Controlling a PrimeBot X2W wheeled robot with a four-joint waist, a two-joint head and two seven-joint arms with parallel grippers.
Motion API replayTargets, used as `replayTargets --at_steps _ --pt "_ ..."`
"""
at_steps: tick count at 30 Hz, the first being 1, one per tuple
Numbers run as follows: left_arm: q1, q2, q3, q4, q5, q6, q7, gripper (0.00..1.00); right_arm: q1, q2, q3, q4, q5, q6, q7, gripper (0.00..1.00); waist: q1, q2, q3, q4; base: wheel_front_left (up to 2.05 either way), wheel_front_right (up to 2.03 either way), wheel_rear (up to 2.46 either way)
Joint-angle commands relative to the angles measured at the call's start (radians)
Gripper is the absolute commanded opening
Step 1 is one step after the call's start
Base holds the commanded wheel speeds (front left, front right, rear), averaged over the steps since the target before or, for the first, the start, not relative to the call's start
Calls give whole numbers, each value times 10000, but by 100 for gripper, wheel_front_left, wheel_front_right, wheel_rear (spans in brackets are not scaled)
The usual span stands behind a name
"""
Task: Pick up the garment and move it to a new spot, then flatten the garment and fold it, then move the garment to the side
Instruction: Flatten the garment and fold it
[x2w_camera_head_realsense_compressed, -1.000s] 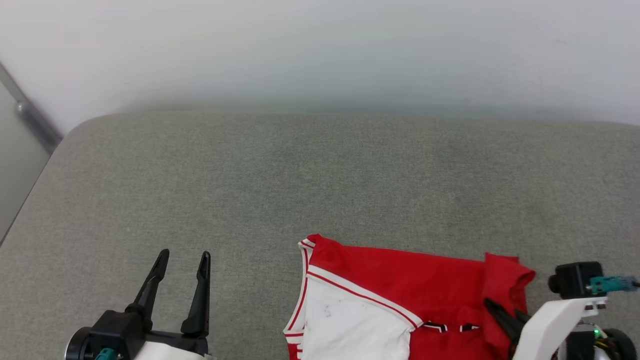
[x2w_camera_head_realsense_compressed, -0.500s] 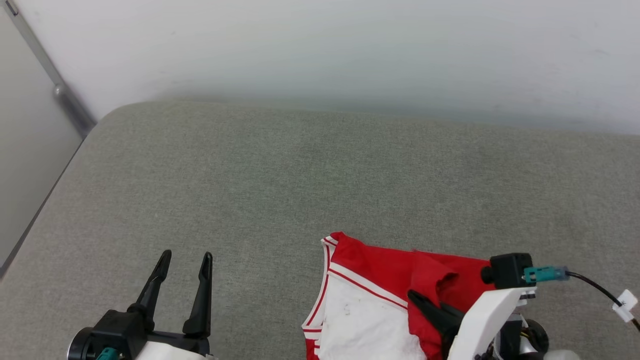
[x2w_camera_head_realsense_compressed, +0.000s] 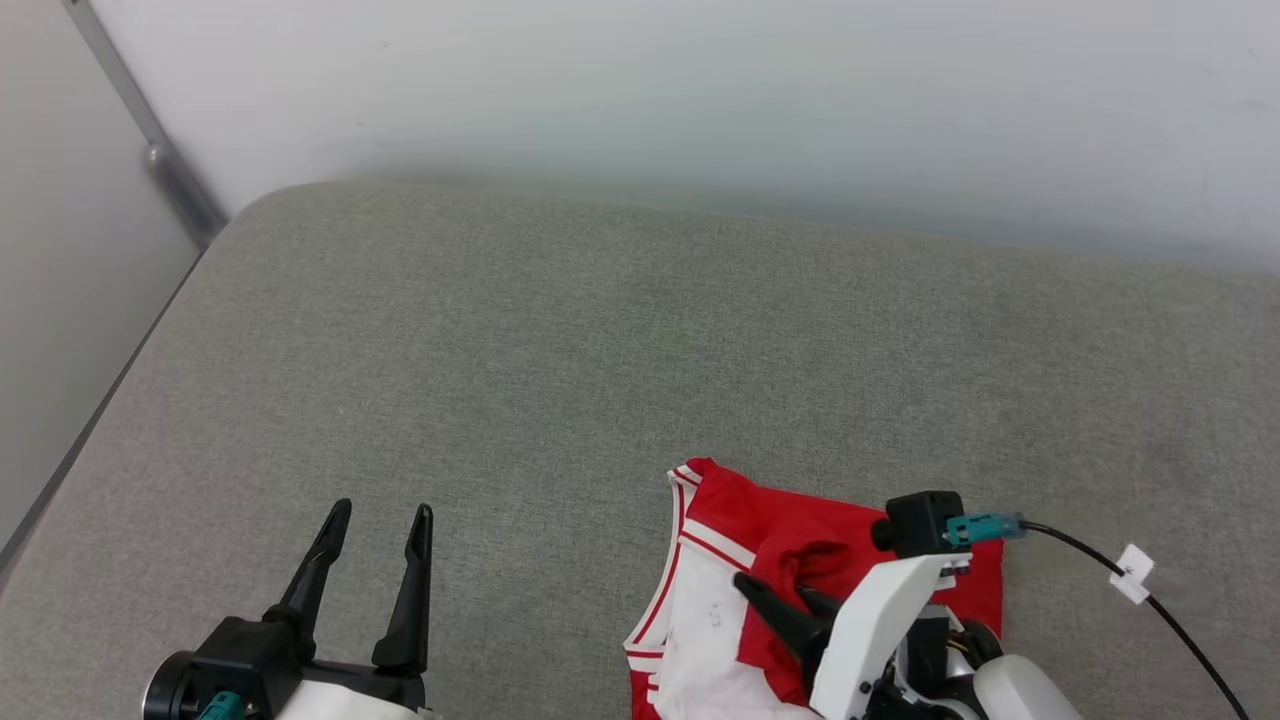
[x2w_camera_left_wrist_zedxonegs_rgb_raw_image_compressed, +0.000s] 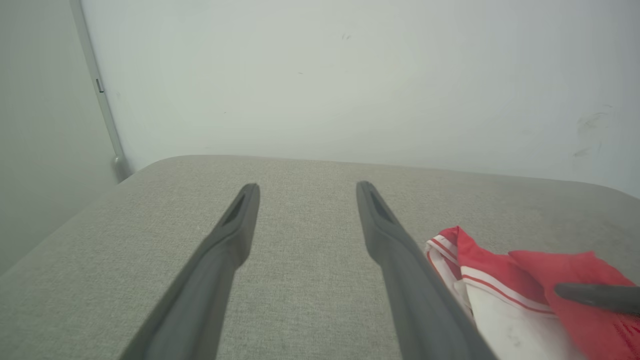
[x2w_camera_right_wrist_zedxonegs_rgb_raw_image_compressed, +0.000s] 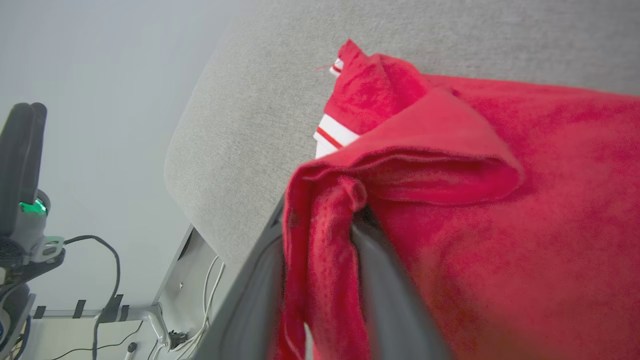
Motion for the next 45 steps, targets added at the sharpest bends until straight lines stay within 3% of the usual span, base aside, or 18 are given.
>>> replayTargets --at_steps 1,10,17,22,26,33,38,45 --pt "-70 26 -22 7 -14 -14 -46 100 -297 19 360 183 262 0 -170 100 0 0 31 32 0 0 0" --pt "-92 -44 30 47 1 -12 -46 100 -929 11 1184 344 404 0 -611 100 0 0 88 -68 0 0 0" --pt "-77 -49 66 74 -18 -14 -46 100 -1444 -24 511 314 -1856 0 -911 100 0 0 -18 -490 0 0 0" --pt "-122 -118 80 -45 -8 -12 -36 100 -1695 -829 -269 -14 -4026 -2 -1587 100 0 0 -20 -873 0 0 0" --pt "-186 -126 83 -71 -89 -13 -36 100 -1754 -1536 -756 -373 -5112 0 -2346 100 0 0 -15 -1145 0 0 0" --pt "-212 -234 86 -219 -123 -14 -36 100 -1136 -2474 -1663 -1260 -5670 -3 -3910 100 0 0 0 -1547 0 0 0" --pt "-153 -300 139 -376 -215 -13 -36 100 -191 -2327 -2727 -2062 -5688 -2 -4908 100 0 0 6 -1698 0 0 0" --pt "-27 -340 175 -616 -177 -14 -36 100 1134 -1599 -3669 -3150 -5700 -2 -5671 100 0 0 5 -1785 0 0 0"
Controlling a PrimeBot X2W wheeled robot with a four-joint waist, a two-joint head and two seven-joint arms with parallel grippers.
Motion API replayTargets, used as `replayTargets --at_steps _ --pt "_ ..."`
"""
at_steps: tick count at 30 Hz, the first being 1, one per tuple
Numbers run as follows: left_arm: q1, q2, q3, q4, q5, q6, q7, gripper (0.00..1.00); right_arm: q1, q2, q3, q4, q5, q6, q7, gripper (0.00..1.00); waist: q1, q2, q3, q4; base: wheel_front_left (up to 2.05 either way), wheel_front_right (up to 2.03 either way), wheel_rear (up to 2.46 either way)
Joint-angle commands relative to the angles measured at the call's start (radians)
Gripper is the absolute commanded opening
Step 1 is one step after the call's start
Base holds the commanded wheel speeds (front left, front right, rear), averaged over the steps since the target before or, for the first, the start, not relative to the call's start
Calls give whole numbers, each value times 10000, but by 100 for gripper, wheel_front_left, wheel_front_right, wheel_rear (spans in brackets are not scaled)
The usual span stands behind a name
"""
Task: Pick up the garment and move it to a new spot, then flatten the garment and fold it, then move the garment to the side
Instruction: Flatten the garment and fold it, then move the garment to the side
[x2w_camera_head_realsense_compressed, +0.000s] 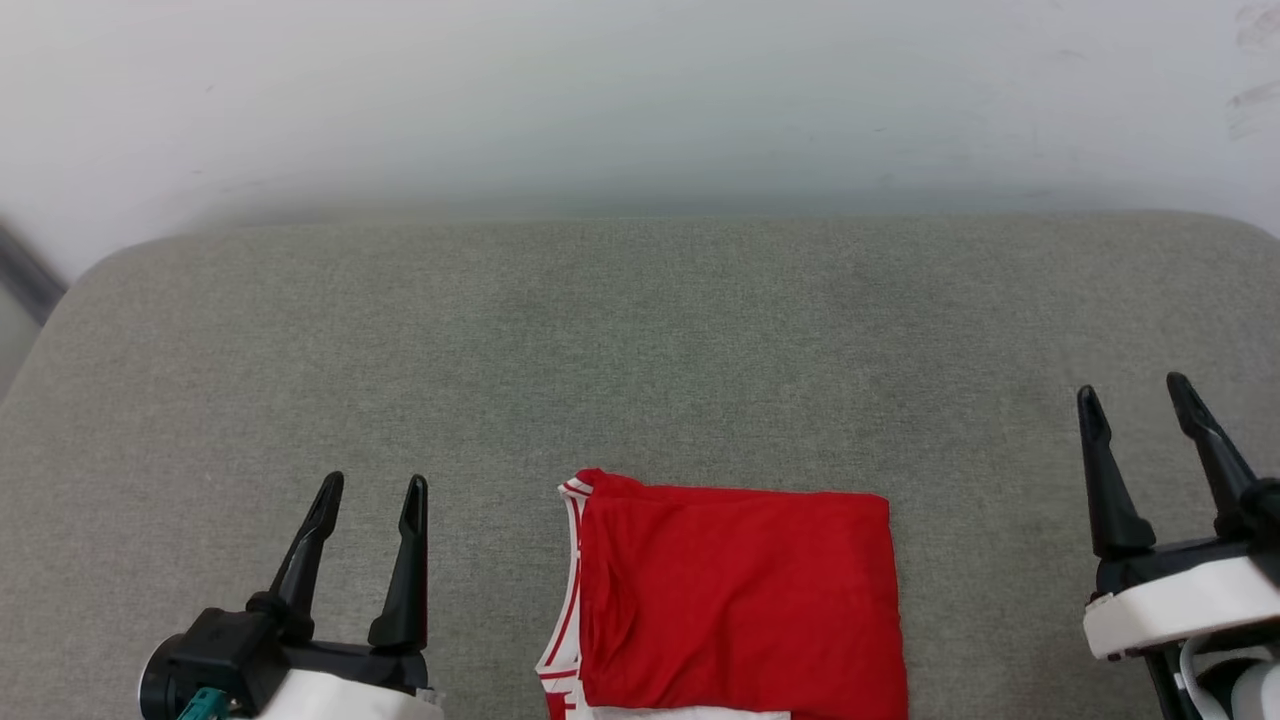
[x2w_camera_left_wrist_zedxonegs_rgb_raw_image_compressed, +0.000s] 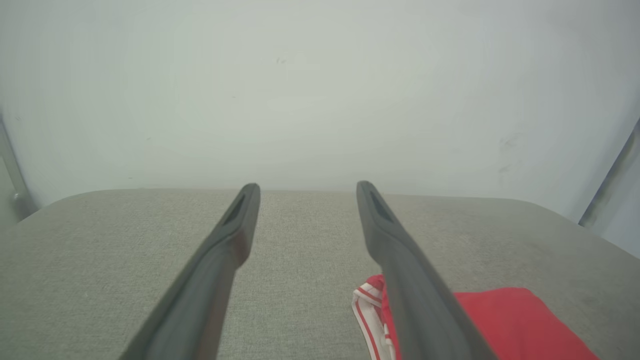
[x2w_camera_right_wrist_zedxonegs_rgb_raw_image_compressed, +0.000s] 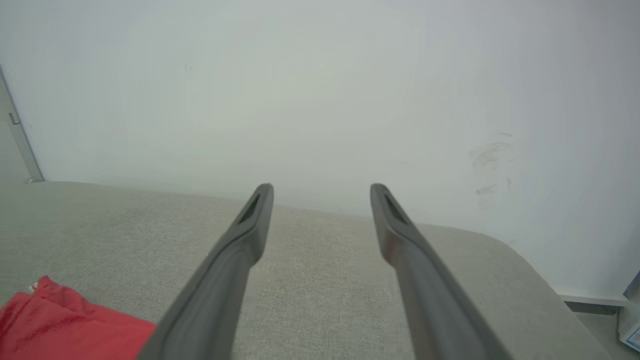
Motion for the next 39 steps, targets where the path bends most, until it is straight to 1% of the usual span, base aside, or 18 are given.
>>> replayTargets --at_steps 1,7,12,19,23,25,26,30,33,35,36,37,39 --pt "113 -49 51 -120 43 -11 -22 100 272 213 -68 -219 -24 -4 -123 100 0 -1 0 -16 0 0 0" --pt "234 -145 65 -322 219 -12 -22 100 833 719 -217 -535 -166 -4 -342 100 0 -1 49 26 0 0 0" --pt "192 -137 7 -347 326 -12 -22 100 980 871 -226 -560 -240 -5 -344 100 0 -1 94 52 0 0 0" --pt "87 -156 -6 -279 384 -11 -22 100 945 784 -167 -601 -225 -4 -102 100 0 -1 193 77 0 0 0" --pt "-12 -115 -135 -212 453 -12 -22 100 1031 597 36 -820 -104 -5 509 100 0 -1 331 160 0 0 0" --pt "-75 -101 -182 -211 467 -11 -22 100 1149 501 306 -973 191 -4 1305 100 0 -1 434 207 0 0 0" --pt "-82 -105 -197 -209 435 -12 -22 100 1181 333 507 -1104 259 -2 1723 100 0 -1 489 230 0 0 0" --pt "-198 -72 -281 -214 420 -11 -22 100 1328 -157 1187 -1550 972 -7 4016 100 0 -1 785 346 0 0 0" --pt "-341 -99 -348 -205 446 -13 -22 100 1330 -71 1270 -1797 1776 -4 5661 100 0 -1 1030 472 0 0 0" --pt "-435 -115 -442 -178 464 -11 -22 100 1285 -202 1235 -1806 1888 -4 6689 100 0 -1 1192 597 0 0 0" --pt "-505 -120 -511 -169 471 -13 -22 100 1237 -209 1228 -1793 1932 -4 7110 100 0 -1 1281 672 0 0 0" --pt "-505 -120 -511 -169 471 -13 -22 100 1237 -209 1228 -1793 1932 -4 7110 100 0 -1 1281 672 0 0 0" --pt "-632 -130 -607 -151 479 -13 -22 100 1150 9 1096 -1646 2039 -2 7897 100 0 -1 1432 827 0 0 0"
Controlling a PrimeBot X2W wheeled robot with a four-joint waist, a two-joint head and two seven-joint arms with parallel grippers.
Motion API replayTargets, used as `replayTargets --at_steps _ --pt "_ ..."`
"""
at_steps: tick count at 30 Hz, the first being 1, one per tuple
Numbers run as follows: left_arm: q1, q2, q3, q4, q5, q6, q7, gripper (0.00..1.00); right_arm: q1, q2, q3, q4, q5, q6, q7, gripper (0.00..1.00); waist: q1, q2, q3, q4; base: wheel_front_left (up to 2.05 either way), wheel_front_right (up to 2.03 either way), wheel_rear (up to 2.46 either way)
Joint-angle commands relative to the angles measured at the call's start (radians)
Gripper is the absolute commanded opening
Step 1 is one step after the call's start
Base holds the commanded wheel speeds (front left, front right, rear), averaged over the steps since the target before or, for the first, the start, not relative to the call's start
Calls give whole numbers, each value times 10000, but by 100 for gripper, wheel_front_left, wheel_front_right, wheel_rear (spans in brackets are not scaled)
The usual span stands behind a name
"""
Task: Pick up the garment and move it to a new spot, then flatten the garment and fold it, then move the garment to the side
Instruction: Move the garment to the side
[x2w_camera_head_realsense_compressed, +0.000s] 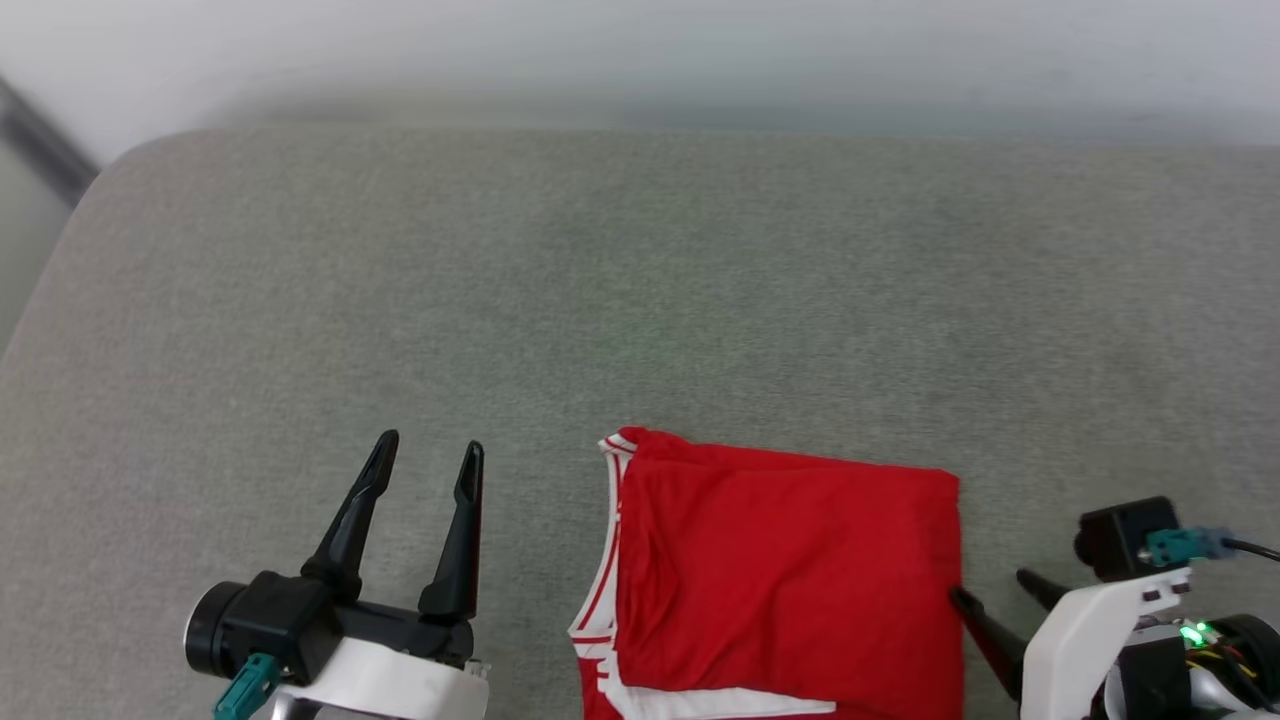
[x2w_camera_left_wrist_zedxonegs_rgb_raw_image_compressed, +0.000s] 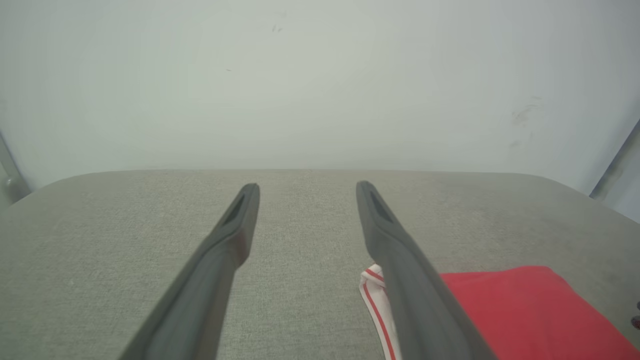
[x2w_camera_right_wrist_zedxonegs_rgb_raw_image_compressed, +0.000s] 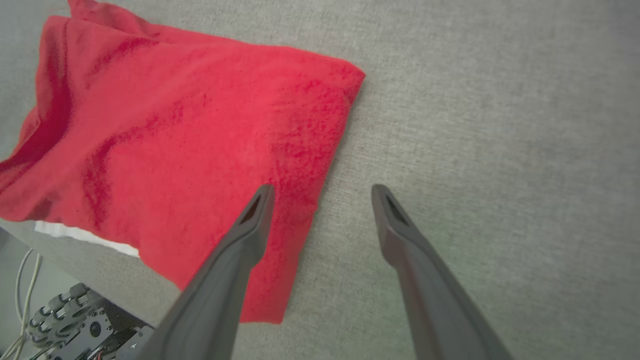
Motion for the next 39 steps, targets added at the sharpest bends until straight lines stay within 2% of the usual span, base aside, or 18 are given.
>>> replayTargets --at_steps 1,4,9,17,18,19,20,25,31,39 --pt "-147 -21 -22 15 39 -13 -22 100 -121 99 -2 66 70 0 251 100 0 0 209 222 0 0 0" --pt "-305 -55 -122 60 46 -13 -22 100 -279 272 -37 306 76 0 895 100 0 0 405 480 0 0 0" --pt "-463 -112 -255 157 34 -11 -22 100 -400 481 57 809 -11 -2 1329 100 0 0 636 884 0 0 0" --pt "-572 -203 -322 251 35 -11 -22 100 -410 409 649 1939 -486 0 1210 100 0 0 738 1196 0 0 0" --pt "-579 -209 -326 264 39 -13 -22 100 -435 429 717 2074 -491 0 1126 53 0 0 726 1200 0 0 0" --pt "-576 -216 -324 275 41 -11 -22 100 -470 442 798 2178 -492 1 1065 16 0 0 706 1195 0 0 0" --pt "-562 -223 -317 287 44 -11 -22 100 -530 421 902 2243 -532 1 996 0 0 0 672 1175 0 0 0" --pt "-449 -221 -355 292 40 -13 -22 100 -1029 -40 1125 2166 -828 -8 506 0 0 0 472 869 0 0 0" --pt "-359 -216 -556 380 -107 -13 -22 100 -1972 -1126 2079 1746 -1685 -3 341 0 0 0 353 -14 0 0 0" --pt "-851 -165 -1442 517 -70 -13 -22 100 -3529 -3582 3458 1022 -2306 -8 744 0 0 0 810 -1634 0 0 0"
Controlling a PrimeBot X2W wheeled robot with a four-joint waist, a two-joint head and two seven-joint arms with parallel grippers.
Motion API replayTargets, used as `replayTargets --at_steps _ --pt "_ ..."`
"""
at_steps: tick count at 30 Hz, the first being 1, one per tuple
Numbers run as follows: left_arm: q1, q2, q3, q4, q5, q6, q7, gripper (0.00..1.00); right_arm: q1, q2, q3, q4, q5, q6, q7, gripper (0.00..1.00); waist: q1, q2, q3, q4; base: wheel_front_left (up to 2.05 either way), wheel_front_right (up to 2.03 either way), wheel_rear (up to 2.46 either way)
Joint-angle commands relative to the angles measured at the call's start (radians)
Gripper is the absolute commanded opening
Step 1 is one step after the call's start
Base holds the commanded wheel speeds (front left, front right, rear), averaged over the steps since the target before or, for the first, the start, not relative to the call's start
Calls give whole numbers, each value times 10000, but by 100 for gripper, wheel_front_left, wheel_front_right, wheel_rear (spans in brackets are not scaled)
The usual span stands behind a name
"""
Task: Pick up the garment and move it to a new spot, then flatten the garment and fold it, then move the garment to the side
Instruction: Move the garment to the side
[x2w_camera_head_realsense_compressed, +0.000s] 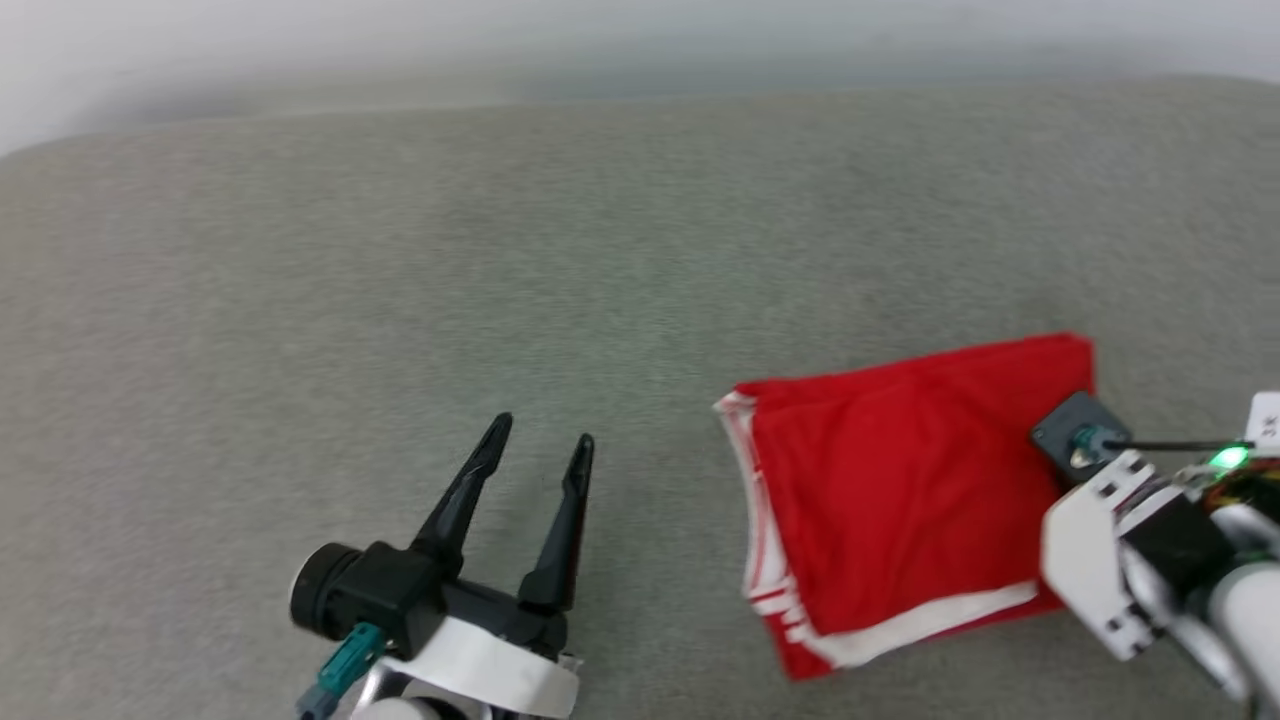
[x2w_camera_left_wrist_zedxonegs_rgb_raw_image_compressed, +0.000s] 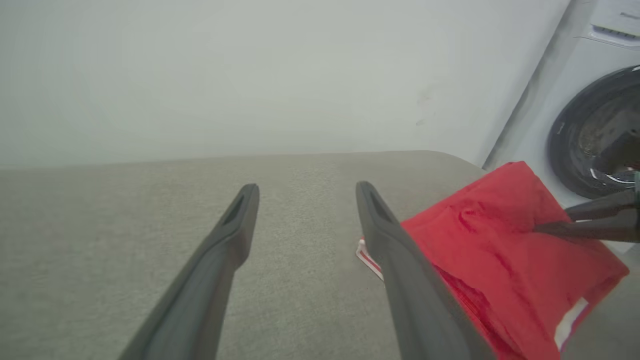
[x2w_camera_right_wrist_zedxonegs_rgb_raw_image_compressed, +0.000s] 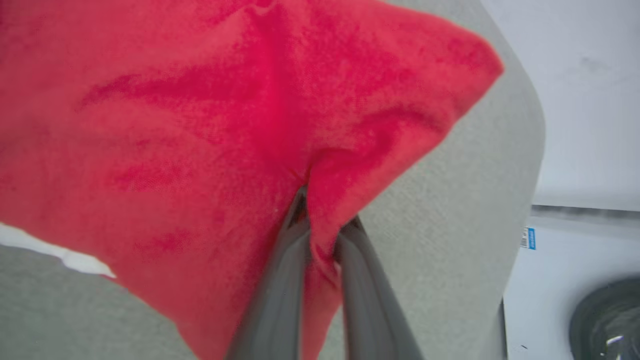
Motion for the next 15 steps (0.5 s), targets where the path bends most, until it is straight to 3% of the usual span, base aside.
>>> replayTargets --at_steps 1,6,15 --pt "-241 69 -167 41 33 -13 -22 100 -378 -497 95 -76 -122 -16 47 0 0 -1 398 -814 0 0 0" --pt "-915 304 -876 173 112 -15 -22 100 -1219 -2033 345 197 -56 -17 -96 0 0 -1 1081 -1734 0 0 0" --pt "-2249 884 -1862 77 185 -13 -22 100 -2514 -3080 41 2194 128 -16 -1457 0 0 -1 2520 -2633 0 0 0"
